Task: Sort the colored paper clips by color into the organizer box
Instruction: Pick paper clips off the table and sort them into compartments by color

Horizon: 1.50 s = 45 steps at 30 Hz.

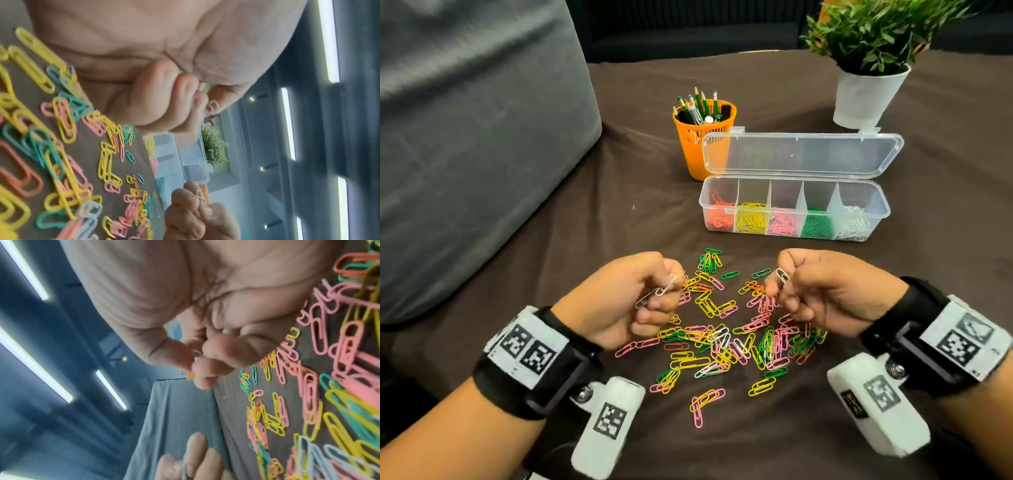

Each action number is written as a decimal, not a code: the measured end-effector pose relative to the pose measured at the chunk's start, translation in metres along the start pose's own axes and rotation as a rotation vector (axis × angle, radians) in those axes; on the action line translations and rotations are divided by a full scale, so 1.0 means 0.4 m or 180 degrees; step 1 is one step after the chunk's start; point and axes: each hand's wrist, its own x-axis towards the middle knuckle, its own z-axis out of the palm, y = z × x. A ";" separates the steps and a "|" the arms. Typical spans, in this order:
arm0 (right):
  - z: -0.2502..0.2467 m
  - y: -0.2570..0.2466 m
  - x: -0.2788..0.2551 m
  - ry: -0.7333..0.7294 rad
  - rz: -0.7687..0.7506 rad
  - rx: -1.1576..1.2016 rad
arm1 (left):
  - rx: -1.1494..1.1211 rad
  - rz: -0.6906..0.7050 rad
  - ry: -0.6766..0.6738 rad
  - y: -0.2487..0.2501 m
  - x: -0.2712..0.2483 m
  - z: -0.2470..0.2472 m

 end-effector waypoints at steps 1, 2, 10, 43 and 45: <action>-0.007 -0.001 0.004 0.0024 -0.0037 0.0218 | -0.0331 0.0027 -0.0063 0.001 0.004 0.001; -0.012 -0.005 0.004 0.0037 -0.0047 0.0344 | -0.0536 0.0062 -0.0101 -0.001 0.010 0.003; -0.080 -0.059 0.030 0.0972 -0.0248 0.0890 | -0.0865 -0.0250 -0.0120 0.035 0.107 0.078; -0.344 -0.159 0.134 0.2647 -0.2308 0.0395 | -0.0762 0.0879 0.0184 0.267 0.490 0.444; -0.340 -0.159 0.131 0.2545 -0.2353 0.0612 | -0.0709 0.0899 0.0136 0.285 0.442 0.412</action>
